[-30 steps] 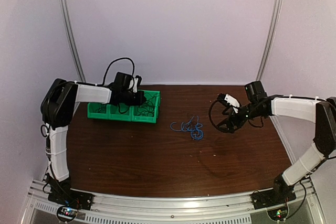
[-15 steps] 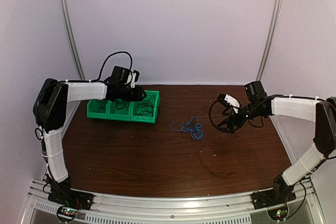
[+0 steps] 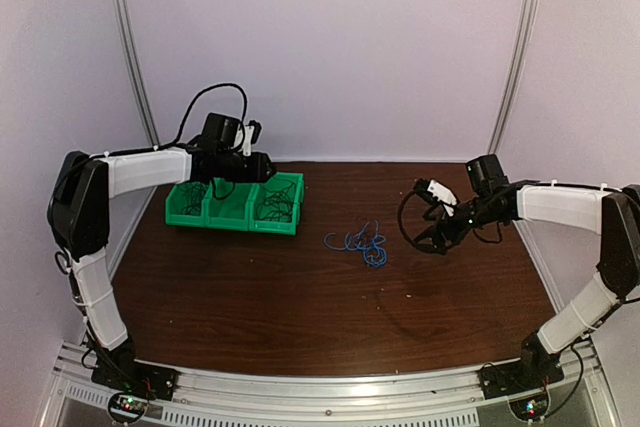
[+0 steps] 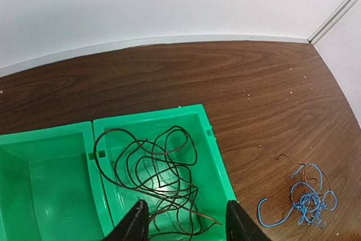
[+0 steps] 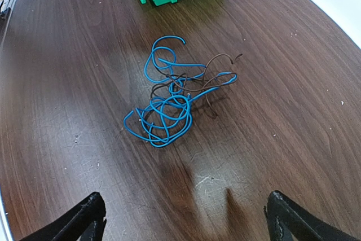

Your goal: Untangle the cables

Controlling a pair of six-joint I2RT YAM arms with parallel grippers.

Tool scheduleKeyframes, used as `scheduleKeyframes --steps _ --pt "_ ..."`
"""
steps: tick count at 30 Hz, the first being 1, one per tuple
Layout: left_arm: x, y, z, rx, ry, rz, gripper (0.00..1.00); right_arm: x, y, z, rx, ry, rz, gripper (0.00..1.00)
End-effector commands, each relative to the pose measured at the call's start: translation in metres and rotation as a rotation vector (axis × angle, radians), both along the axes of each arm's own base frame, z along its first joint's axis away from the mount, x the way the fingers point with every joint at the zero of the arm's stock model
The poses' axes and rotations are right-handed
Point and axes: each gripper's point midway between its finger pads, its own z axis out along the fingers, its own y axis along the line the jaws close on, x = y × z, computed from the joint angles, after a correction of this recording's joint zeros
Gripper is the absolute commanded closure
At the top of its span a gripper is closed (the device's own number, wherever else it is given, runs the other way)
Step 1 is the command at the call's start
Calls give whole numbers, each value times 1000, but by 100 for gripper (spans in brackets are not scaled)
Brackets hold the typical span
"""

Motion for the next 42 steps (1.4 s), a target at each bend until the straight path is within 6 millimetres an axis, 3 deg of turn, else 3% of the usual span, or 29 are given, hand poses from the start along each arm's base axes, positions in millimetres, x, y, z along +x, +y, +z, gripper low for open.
scheduleKeyframes --steps 1,6,10,19,24,28,32,34,39,42 --pt "1 2 11 24 -42 -17 52 5 1 10 14 -19 10 0" --pt "13 18 5 129 -62 50 52 5 1 10 14 -18 10 0" --pt "24 29 14 166 -110 101 51 5 0 9 12 -17 10 0" --pt "69 24 -4 159 -63 48 55 5 0 6 6 -6 11 0" --pt "77 19 -17 155 -33 11 57 5 0 5 3 -5 11 0" --pt "60 -4 -4 126 -74 -93 59 5 1 6 10 -5 15 0" --pt "22 -47 29 116 -183 -221 58 18 -2 7 -17 -21 -27 1" --pt "-5 -75 37 97 -211 -315 58 29 -2 8 -21 -9 -63 8" --pt "-62 -125 30 -19 -186 -464 58 46 15 10 29 67 -69 18" --pt "-78 -139 23 -111 -147 -449 57 52 37 7 33 125 -29 24"
